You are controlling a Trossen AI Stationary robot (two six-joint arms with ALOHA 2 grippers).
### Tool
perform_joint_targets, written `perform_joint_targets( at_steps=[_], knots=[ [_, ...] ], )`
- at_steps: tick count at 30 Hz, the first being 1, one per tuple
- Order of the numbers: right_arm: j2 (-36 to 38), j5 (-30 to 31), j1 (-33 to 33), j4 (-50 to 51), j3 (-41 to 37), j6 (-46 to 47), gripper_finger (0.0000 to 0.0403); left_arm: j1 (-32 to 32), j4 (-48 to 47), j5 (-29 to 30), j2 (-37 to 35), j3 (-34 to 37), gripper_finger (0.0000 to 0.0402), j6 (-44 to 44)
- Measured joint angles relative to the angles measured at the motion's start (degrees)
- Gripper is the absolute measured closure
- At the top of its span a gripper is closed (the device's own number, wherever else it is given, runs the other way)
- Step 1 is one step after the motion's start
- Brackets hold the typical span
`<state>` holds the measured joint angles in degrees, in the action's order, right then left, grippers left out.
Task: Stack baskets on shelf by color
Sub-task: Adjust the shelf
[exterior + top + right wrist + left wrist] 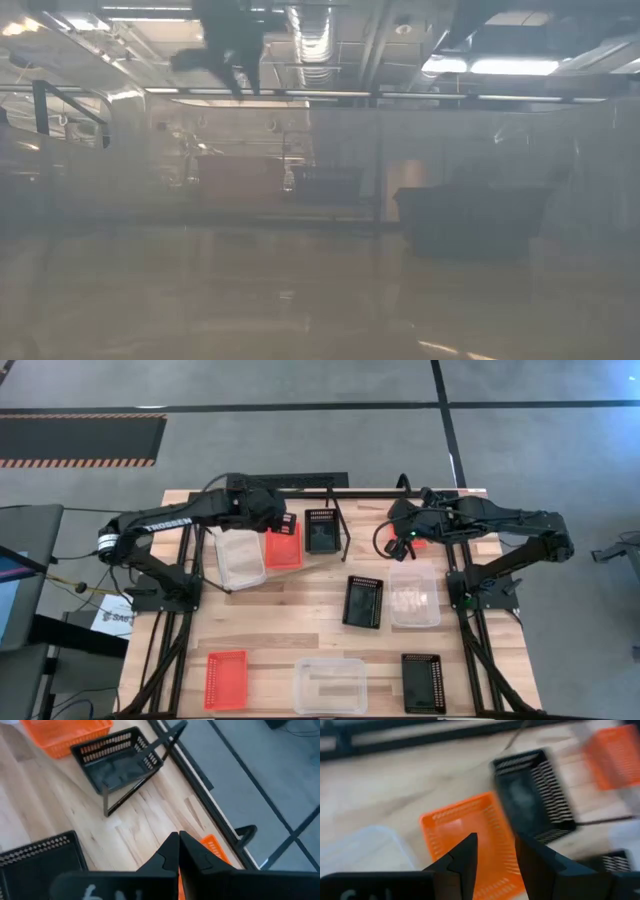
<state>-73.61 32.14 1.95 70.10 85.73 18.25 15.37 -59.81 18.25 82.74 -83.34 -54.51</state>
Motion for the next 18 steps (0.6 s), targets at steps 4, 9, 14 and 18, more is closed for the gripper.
perform_joint_targets(
  at_steps=[4,9,14,18],
  knots=[
    [-2.03,-11.71,5.33,-6.96,0.03,-5.37,0.038,-4.15,-5.4,0.45,-0.04,-10.94,0.0284,4.08],
    [-7.11,-32.27,12.2,-22.79,0.02,-13.87,0.0397,-13.45,-8.9,5.14,-0.07,-21.76,0.0284,7.09],
    [-14.57,-43.36,17.36,-33.25,0.02,-14.22,0.0399,-25.77,-14.24,16.85,-0.07,-27.02,0.0302,4.32],
    [-20.88,-44.96,20.1,-34.31,0.03,-14.26,0.04,-34.42,-20.97,24.44,-0.07,-27.64,0.0324,-3.43]
  ],
)
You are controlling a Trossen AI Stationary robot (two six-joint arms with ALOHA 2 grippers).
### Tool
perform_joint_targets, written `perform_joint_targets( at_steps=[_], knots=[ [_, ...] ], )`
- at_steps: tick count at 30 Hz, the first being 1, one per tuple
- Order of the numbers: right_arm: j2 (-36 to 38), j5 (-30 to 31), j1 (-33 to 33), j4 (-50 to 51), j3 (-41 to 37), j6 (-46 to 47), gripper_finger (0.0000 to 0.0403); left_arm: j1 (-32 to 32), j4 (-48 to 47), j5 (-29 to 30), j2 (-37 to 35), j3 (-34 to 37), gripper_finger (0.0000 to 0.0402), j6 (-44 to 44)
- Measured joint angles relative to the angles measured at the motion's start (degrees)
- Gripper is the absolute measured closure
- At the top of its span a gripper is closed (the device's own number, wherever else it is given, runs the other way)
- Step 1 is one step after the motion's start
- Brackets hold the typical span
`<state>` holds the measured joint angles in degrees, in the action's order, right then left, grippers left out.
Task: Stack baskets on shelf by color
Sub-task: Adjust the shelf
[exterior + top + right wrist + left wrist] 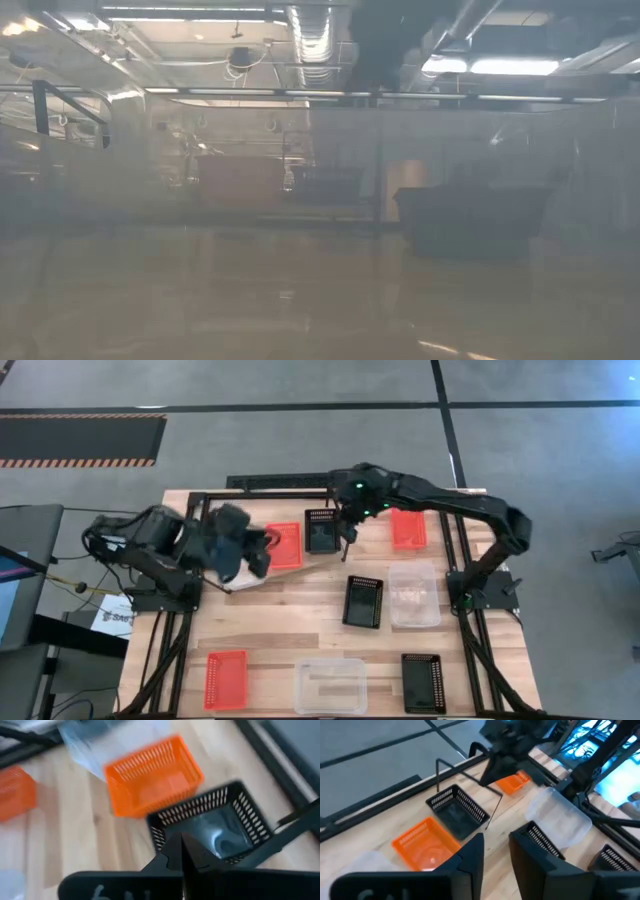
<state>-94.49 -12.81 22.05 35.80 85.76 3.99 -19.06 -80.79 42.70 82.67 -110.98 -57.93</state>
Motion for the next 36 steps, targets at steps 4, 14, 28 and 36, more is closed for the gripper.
perform_joint_targets(
  at_steps=[4,14,28,36],
  knots=[
    [-5.47,-0.1,1.03,0.57,0.34,0.04,0.0401,-5.53,-5.61,4.07,0.32,0.0,0.0343,-8.37],
    [-15.21,12.96,-0.64,11.06,14.02,-5.54,0.0402,-8.77,-8.15,7.48,0.57,0.02,0.036,-11.32],
    [-18.39,25.76,0.92,23.02,22.8,-9.64,0.0402,-8.78,-8.5,7.08,0.57,0.02,0.036,-10.91],
    [-18.03,26.7,3.6,25.47,22.81,-10.11,0.0402,-8.78,-8.49,7.04,0.57,0.02,0.036,-10.88]
  ],
)
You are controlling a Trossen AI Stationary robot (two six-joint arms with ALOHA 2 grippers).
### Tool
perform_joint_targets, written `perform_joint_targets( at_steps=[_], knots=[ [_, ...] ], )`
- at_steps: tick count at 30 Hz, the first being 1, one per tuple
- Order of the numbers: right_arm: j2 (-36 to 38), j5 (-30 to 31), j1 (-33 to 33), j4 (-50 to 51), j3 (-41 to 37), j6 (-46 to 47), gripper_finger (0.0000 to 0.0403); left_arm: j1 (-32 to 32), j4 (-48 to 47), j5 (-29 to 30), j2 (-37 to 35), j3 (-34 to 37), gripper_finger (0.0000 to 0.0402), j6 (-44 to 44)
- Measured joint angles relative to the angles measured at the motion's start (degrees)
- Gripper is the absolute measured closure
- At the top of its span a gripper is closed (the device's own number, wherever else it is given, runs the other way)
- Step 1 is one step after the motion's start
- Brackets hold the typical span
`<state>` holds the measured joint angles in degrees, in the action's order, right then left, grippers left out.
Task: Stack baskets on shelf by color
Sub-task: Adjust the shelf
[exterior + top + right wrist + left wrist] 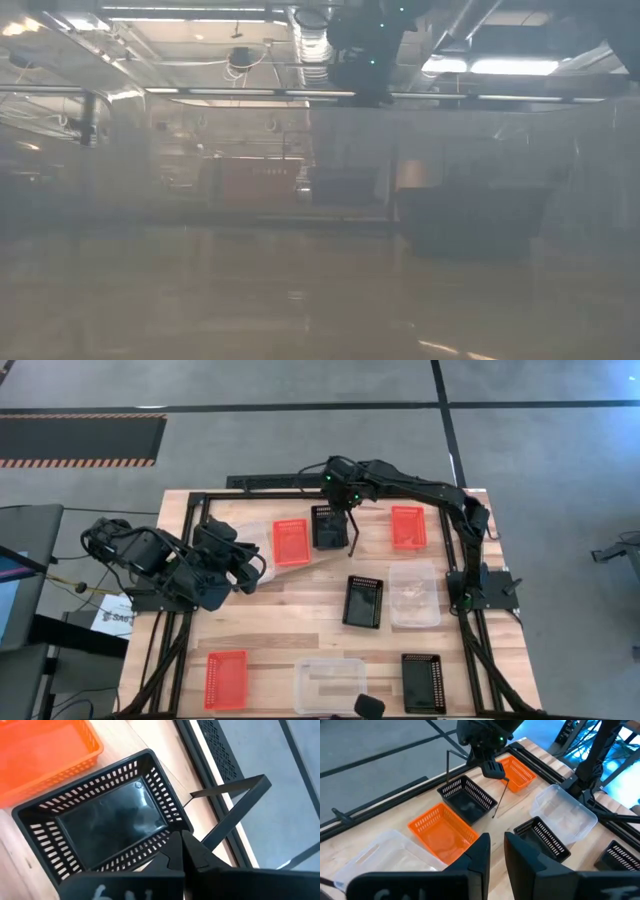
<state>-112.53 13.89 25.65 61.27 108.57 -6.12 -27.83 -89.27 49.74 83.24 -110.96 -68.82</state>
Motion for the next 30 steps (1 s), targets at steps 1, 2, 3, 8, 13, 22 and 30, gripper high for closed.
perform_joint_targets(
  at_steps=[1,2,3,8,13,22,30],
  knots=[
    [0.02,0.03,0.18,0.13,0.0,0.01,0.0402,0.0,0.0,0.0,0.0,0.0,0.036,0.0],
    [0.02,0.13,0.36,0.21,0.0,0.04,0.0402,0.0,0.0,0.0,0.0,0.0,0.036,0.0],
    [0.03,0.17,0.46,0.25,0.0,0.07,0.0403,0.0,0.0,-0.02,0.0,0.0,0.036,0.0],
    [0.41,0.17,1.17,0.79,-0.07,0.25,0.0403,0.0,0.0,-0.02,0.0,0.0,0.036,0.66],
    [0.49,0.69,2.52,2.32,-0.07,0.6,0.0403,0.0,-0.01,-0.04,0.0,0.02,0.036,0.63],
    [4.92,1.67,1.84,3.31,-0.22,0.61,0.0403,0.09,-0.64,-1.22,0.13,2.5,0.0361,1.37],
    [20.98,1.44,-3.97,6.87,-0.18,4.28,0.0403,-1.01,-0.76,-24.53,0.15,20.07,0.0389,-1.7]
  ],
)
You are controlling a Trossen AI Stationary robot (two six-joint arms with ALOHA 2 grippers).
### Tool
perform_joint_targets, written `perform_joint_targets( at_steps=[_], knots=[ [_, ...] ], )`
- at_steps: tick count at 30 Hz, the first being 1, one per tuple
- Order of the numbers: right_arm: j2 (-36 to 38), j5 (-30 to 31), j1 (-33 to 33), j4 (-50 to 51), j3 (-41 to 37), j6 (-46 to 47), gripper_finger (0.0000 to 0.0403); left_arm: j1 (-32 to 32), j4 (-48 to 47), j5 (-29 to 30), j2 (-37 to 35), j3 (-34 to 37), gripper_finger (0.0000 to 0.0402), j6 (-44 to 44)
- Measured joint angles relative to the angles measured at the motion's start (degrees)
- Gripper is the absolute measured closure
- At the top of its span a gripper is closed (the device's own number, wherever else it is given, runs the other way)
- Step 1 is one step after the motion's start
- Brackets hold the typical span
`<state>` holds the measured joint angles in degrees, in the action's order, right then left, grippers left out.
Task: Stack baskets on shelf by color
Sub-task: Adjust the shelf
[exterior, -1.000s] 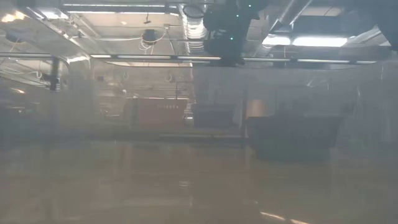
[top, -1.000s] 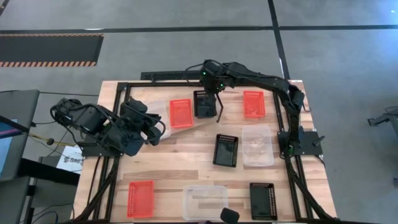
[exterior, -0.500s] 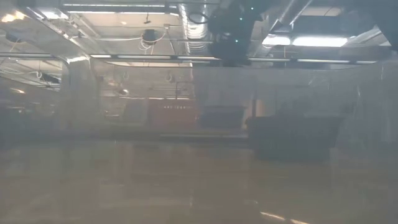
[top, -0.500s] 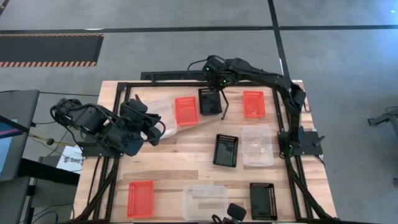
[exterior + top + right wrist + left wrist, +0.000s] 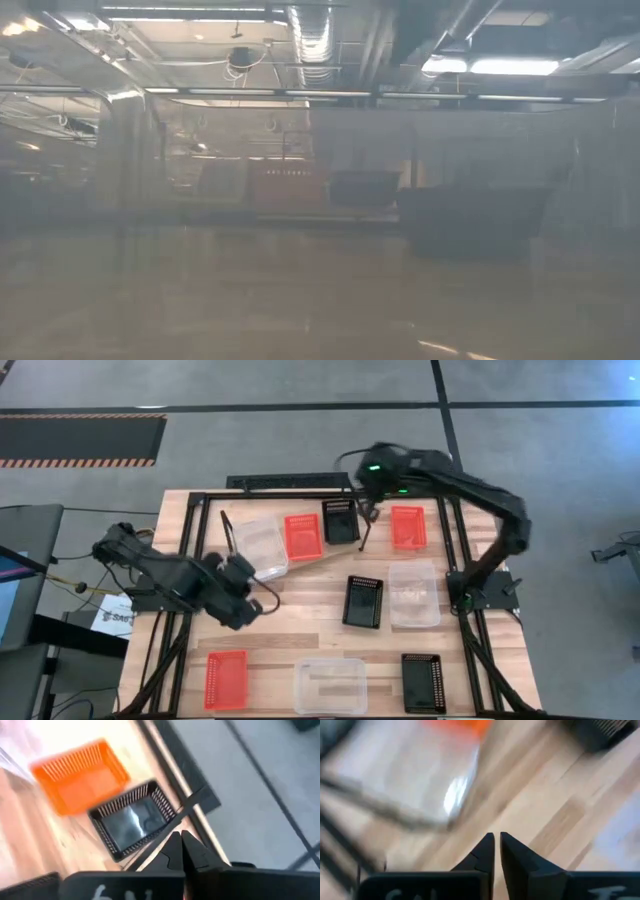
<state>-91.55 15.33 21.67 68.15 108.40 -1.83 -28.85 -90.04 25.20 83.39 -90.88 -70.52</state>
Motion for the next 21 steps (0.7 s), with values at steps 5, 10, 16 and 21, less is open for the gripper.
perform_joint_targets(
  at_steps=[5,10,16,21],
  knots=[
    [11.85,-0.04,-3.27,-0.12,0.07,3.64,0.0403,-2.63,5.81,-3.52,0.07,11.1,0.0399,-10.88],
    [21.63,-0.18,-5.55,-0.1,0.09,7.96,0.0403,-3.14,13.92,3.24,0.03,16.29,0.0401,-13.35],
    [28.4,-0.37,-8.35,0.37,0.09,10.57,0.0402,-3.16,14.55,3.97,0.01,21.76,0.0401,-17.92],
    [30.3,-0.24,-9.77,1.65,0.09,12.57,0.0402,-3.15,10.59,7.97,-0.06,23.6,0.0401,-21.64]
  ],
)
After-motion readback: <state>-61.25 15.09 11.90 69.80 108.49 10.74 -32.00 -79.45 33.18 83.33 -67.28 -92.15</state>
